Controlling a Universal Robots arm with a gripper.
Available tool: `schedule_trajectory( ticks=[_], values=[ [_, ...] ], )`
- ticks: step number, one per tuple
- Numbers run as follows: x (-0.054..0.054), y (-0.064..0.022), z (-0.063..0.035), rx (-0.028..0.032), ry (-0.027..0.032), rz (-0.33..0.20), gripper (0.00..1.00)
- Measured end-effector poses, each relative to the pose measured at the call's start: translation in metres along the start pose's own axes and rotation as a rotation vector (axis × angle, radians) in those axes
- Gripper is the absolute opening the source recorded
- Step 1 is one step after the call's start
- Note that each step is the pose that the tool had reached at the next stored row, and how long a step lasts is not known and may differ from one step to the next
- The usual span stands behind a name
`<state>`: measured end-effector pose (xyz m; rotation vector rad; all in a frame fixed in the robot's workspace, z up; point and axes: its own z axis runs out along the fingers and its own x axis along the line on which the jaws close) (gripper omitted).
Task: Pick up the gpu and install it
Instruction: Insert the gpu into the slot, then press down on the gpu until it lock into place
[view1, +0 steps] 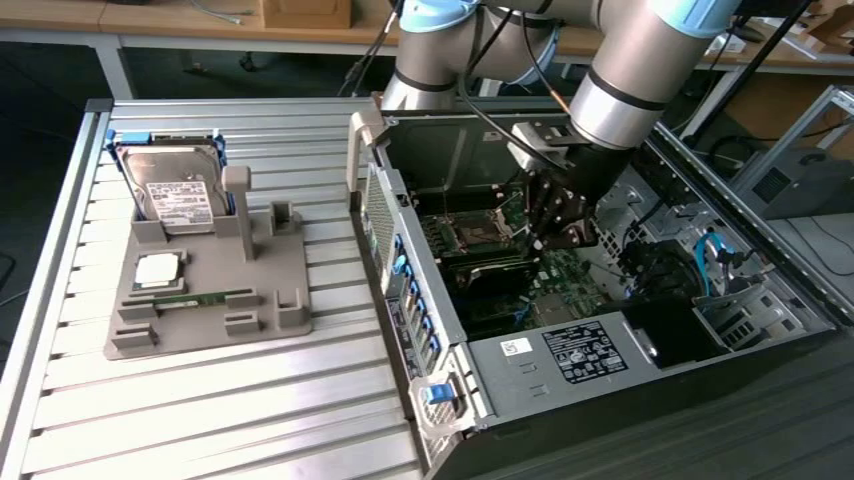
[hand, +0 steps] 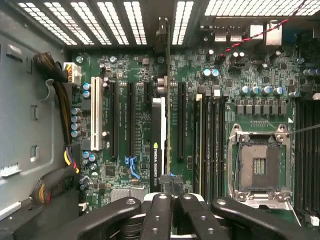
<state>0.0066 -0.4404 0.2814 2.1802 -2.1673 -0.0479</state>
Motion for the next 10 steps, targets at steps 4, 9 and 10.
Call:
schedule_trajectory(
  ticks=[4,9,10],
  values=[
    [0.000,-0.0001,0.0001,0.0001,-0.0002,0.000,0.11],
    [0.000,0.0125,0.0011,0.0011,-0.0001,0.000,0.11],
    [0.000,0.0185,0.0016,0.0015,0.0003,0.000,0.11]
  ],
)
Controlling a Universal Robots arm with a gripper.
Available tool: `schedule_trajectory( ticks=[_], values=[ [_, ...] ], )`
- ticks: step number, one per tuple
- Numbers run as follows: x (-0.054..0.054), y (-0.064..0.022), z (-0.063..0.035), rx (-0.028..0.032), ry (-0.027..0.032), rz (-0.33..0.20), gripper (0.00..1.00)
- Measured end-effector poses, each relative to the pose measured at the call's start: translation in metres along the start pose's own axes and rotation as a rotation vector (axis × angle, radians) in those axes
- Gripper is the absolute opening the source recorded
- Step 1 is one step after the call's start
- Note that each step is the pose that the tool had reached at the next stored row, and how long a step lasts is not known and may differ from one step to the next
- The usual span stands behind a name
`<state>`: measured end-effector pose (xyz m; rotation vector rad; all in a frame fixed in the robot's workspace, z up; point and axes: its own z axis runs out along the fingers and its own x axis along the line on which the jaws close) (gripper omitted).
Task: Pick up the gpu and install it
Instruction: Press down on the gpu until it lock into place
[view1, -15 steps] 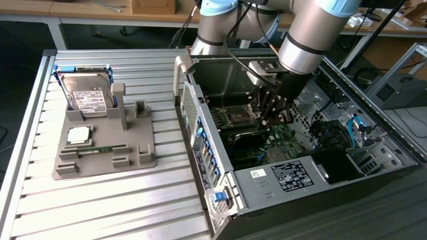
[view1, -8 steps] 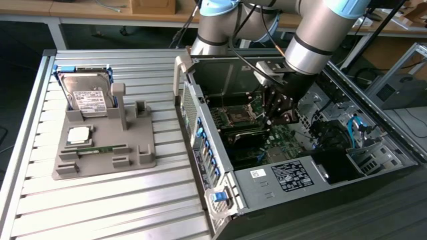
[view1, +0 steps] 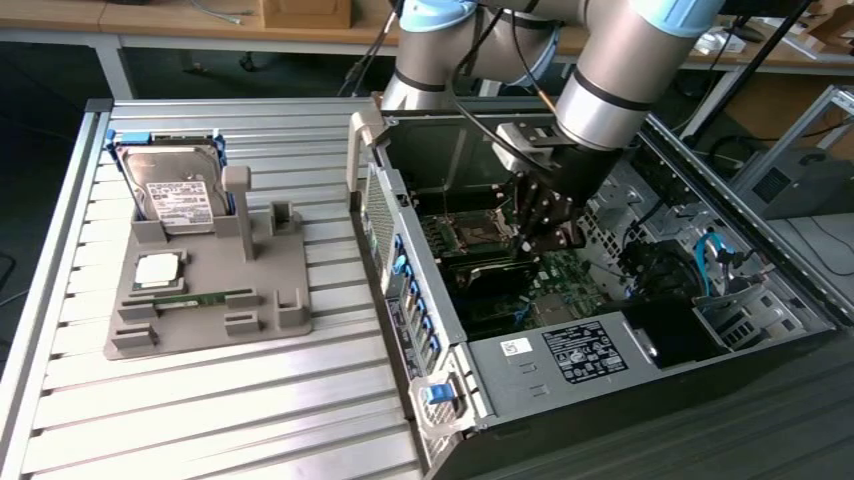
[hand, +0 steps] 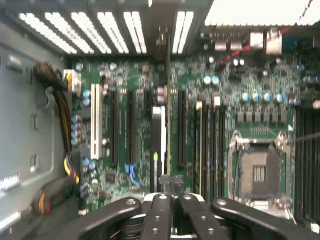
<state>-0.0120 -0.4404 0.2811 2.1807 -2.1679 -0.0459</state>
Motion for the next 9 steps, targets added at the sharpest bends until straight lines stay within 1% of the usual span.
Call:
schedule_trajectory(
  ticks=[1,2,3,5,6,7,8,9],
  values=[
    [0.000,0.0050,0.0005,0.0004,0.0002,0.000,0.11],
    [0.000,0.0128,0.0014,0.0011,0.0002,0.000,0.11],
    [0.000,0.0167,0.0019,0.0014,0.0002,0.000,0.11],
    [0.000,0.0301,0.0033,0.0023,0.0005,0.000,0.11],
    [0.000,0.0344,0.0037,0.0026,0.0006,0.000,0.11],
    [0.000,0.0438,0.0048,0.0032,0.0006,0.000,0.11],
    [-0.001,0.0500,0.0058,0.0036,0.0005,0.000,0.11],
    [-0.001,0.0534,0.0067,0.0036,0.0004,0.000,0.11]
  ],
)
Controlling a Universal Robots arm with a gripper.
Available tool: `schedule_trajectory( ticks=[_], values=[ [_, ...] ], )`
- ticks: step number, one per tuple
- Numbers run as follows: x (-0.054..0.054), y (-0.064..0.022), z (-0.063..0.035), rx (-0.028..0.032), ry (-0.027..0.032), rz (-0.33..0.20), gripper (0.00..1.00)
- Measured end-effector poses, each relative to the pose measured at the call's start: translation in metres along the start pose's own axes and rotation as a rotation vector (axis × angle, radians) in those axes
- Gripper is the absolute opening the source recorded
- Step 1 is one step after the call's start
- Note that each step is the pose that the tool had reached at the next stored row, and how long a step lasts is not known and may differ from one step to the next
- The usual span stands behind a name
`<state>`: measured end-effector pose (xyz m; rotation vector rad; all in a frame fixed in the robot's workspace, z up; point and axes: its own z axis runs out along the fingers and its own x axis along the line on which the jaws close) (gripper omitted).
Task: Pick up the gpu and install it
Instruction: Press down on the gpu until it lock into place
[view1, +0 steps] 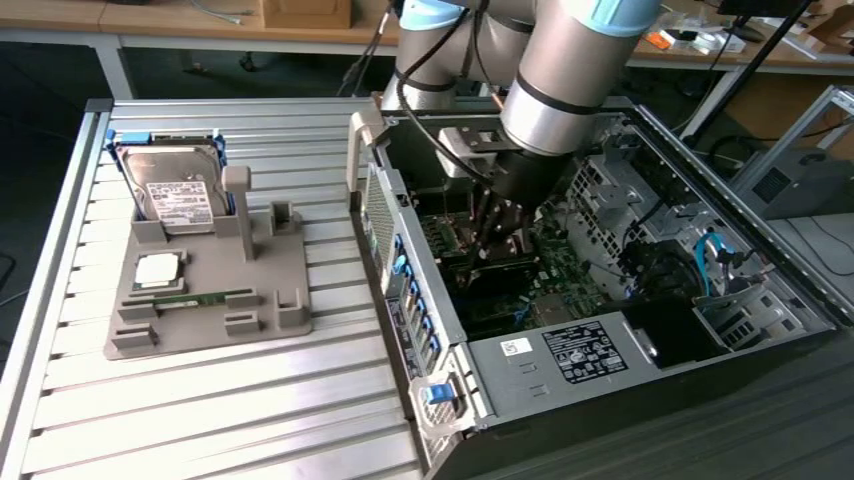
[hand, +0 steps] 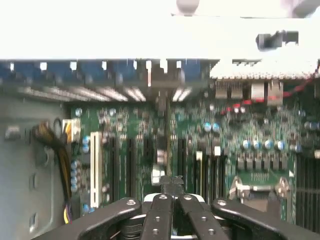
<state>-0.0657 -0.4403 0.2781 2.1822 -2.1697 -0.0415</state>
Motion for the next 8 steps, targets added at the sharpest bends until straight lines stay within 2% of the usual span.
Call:
schedule_trajectory(
  ticks=[8],
  values=[
    [0.0000,0.0126,0.0048,-0.0001,0.0004,0.000,0.11]
  ],
)
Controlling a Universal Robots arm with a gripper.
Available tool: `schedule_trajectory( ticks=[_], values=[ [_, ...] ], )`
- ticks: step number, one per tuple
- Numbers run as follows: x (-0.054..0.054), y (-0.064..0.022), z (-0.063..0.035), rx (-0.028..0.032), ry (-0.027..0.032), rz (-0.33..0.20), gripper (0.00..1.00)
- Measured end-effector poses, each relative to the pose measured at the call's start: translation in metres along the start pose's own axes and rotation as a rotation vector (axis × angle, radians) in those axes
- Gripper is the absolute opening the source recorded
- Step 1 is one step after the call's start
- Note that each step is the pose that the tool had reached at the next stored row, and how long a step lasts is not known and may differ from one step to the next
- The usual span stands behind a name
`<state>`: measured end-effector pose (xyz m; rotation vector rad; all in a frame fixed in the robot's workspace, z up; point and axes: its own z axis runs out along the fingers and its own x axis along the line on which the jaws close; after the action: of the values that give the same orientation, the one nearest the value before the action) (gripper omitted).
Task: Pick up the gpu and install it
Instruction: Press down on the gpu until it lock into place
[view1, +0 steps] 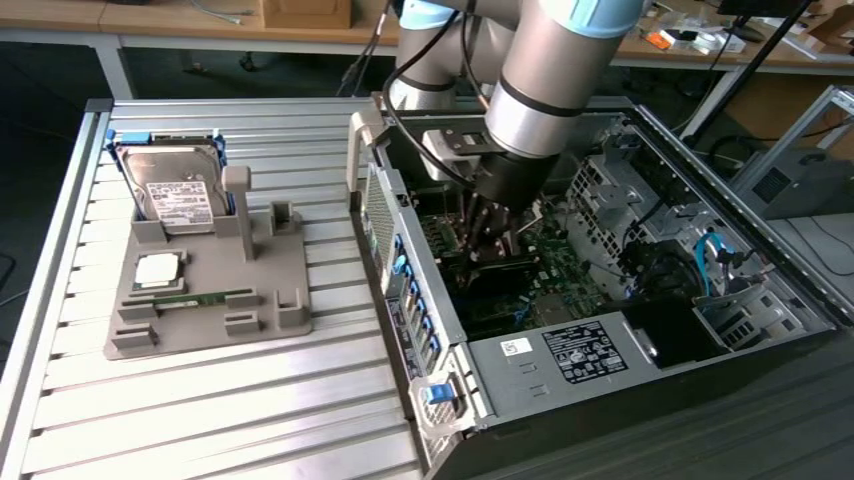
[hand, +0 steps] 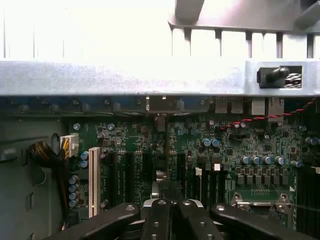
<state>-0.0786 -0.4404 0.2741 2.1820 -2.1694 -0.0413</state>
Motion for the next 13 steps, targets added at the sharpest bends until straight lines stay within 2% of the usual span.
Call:
schedule_trajectory(
  ticks=[3,13],
  values=[
    [0.0005,0.0032,0.0008,-0.0001,0.0000,0.000,0.11],
    [0.0059,0.0041,0.0012,0.0002,-0.0002,-0.002,0.11]
  ],
)
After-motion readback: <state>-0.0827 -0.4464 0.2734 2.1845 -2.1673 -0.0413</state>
